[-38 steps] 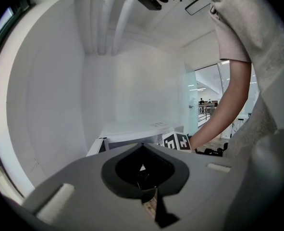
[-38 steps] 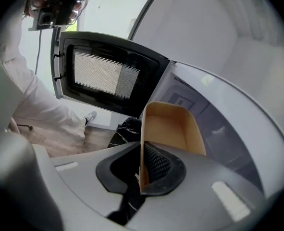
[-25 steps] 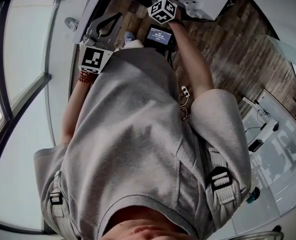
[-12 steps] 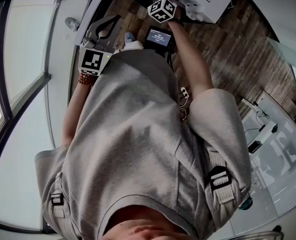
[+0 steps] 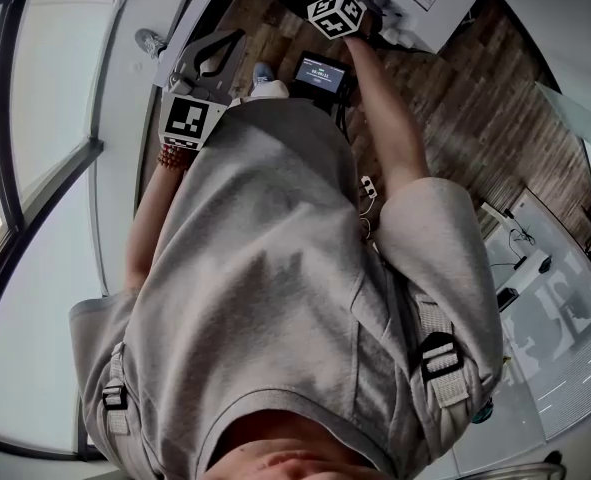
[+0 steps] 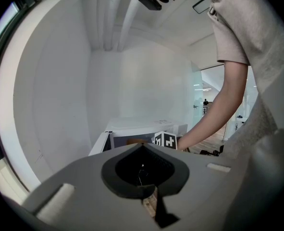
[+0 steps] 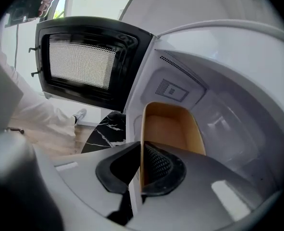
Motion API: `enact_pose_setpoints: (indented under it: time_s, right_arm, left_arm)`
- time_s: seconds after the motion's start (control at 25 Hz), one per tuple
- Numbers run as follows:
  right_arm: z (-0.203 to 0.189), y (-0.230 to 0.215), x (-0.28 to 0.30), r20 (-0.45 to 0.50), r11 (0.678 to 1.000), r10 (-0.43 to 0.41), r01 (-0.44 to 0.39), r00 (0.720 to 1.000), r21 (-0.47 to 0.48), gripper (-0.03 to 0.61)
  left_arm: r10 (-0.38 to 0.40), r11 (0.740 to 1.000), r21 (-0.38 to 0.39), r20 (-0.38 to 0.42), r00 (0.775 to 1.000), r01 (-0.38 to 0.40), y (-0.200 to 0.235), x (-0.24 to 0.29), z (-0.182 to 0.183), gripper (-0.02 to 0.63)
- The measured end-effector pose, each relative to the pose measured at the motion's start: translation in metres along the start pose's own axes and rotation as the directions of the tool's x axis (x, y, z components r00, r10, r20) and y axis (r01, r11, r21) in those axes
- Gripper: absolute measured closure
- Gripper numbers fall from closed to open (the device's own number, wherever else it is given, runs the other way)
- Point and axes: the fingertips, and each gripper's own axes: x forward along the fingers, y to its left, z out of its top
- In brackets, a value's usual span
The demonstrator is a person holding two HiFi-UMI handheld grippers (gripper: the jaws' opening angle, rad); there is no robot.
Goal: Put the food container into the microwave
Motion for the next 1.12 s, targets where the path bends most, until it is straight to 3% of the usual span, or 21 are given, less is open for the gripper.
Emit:
enact_pose_setpoints:
  time_s: [1.12]
  right_arm:
    - [-0.012, -0.01, 0.021, -0.042, 0.999, -0.008, 0.006, 0.999, -0.042, 0.549]
  left_arm:
    - [0.019, 1.0, -0.006, -0.016, 1.0, -0.019, 0.006, 0.0, -0.008, 0.612]
